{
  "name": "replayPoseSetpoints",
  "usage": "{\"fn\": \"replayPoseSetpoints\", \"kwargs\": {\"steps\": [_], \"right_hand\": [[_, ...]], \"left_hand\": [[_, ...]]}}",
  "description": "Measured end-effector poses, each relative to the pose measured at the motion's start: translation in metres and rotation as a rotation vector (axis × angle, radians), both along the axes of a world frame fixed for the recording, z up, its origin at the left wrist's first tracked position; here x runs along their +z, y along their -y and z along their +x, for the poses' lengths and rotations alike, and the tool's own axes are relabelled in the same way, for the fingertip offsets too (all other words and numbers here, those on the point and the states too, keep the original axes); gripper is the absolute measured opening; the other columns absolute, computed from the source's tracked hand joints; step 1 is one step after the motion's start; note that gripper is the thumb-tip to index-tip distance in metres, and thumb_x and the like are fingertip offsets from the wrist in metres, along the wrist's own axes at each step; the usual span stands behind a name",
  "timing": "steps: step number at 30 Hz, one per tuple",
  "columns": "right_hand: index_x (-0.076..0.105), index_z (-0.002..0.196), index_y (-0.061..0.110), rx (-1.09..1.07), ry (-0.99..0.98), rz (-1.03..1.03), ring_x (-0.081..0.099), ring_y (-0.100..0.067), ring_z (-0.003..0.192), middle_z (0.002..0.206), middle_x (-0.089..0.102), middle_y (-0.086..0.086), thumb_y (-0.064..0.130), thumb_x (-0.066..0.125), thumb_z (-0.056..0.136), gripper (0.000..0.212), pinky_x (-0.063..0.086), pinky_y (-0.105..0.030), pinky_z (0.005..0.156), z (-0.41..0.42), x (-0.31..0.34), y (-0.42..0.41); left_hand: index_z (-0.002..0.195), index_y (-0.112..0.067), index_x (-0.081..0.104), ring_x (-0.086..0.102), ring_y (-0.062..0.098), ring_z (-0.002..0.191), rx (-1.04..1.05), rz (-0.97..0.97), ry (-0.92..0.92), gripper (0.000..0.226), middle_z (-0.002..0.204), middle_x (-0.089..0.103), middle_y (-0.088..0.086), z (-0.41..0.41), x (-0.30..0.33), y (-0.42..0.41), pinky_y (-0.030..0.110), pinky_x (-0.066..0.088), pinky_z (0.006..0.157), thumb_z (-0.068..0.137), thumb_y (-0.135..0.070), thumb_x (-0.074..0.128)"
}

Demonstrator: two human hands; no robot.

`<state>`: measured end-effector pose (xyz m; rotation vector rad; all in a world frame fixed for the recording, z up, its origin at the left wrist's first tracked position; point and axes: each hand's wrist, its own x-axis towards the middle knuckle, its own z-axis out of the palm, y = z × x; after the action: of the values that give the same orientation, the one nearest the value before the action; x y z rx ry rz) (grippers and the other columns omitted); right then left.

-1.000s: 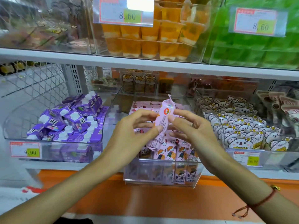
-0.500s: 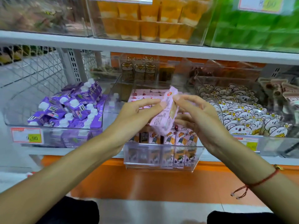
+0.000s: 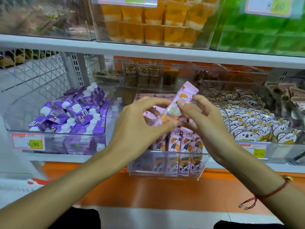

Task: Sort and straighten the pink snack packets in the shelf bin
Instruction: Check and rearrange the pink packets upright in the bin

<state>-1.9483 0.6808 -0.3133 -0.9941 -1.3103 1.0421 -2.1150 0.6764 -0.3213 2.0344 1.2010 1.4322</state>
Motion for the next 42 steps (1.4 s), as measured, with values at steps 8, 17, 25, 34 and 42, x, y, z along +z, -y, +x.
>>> {"fn": "replayPoseSetpoints", "kwargs": {"steps": [8, 17, 25, 34, 42], "right_hand": [[0.055, 0.11, 0.027, 0.004, 0.071, -0.024, 0.07, -0.008, 0.09, 0.101, 0.073, 0.001, 0.027, 0.065, 0.085, 0.026, 0.052, -0.022, 0.08, 0.006, -0.009, -0.006], [0.055, 0.121, 0.035, 0.102, 0.347, 0.25, 0.058, 0.0, 0.109, 0.117, 0.061, 0.019, 0.037, 0.053, 0.089, 0.032, 0.049, -0.018, 0.083, -0.007, -0.01, 0.007], [0.057, 0.115, 0.031, -0.043, 0.592, 0.4, 0.052, 0.001, 0.114, 0.116, 0.059, 0.017, 0.013, 0.065, 0.089, 0.032, 0.041, -0.018, 0.095, 0.007, -0.012, -0.001], [0.05, 0.117, 0.03, -0.22, 0.865, 0.366, 0.053, -0.004, 0.1, 0.113, 0.054, 0.013, 0.028, 0.063, 0.09, 0.03, 0.046, -0.028, 0.087, 0.021, -0.017, -0.005], [0.041, 0.138, 0.038, -0.021, 1.438, 0.407, 0.036, -0.005, 0.124, 0.132, 0.048, 0.017, 0.05, 0.037, 0.097, 0.042, 0.036, -0.025, 0.081, 0.022, -0.022, 0.002]], "left_hand": [[0.121, -0.041, 0.056, 0.065, -0.004, 0.088, -0.106, -0.21, -0.01, 0.043, 0.107, 0.063, -0.026, 0.001, -0.006, -0.006, 0.016, 0.053, 0.073, 0.08, -0.048, 0.07], [0.096, -0.034, 0.061, 0.07, 0.007, 0.071, -0.063, -0.228, 0.285, 0.03, 0.079, 0.07, -0.007, -0.002, 0.002, -0.006, 0.031, 0.059, 0.07, 0.075, -0.053, 0.07], [0.091, -0.011, 0.06, 0.071, 0.009, 0.082, -0.119, -0.262, 0.484, 0.013, 0.078, 0.074, -0.006, -0.011, 0.004, -0.006, 0.022, 0.058, 0.074, 0.083, -0.017, 0.068], [0.103, -0.015, 0.061, 0.068, -0.003, 0.081, 0.098, -0.06, 0.446, 0.031, 0.09, 0.07, -0.002, -0.016, 0.008, -0.024, 0.01, 0.05, 0.075, 0.078, -0.03, 0.074], [0.098, -0.026, 0.058, 0.062, -0.013, 0.075, 0.078, -0.099, 0.059, 0.025, 0.091, 0.059, -0.021, 0.001, 0.018, -0.09, 0.011, 0.052, 0.071, 0.081, -0.022, 0.076]]}}
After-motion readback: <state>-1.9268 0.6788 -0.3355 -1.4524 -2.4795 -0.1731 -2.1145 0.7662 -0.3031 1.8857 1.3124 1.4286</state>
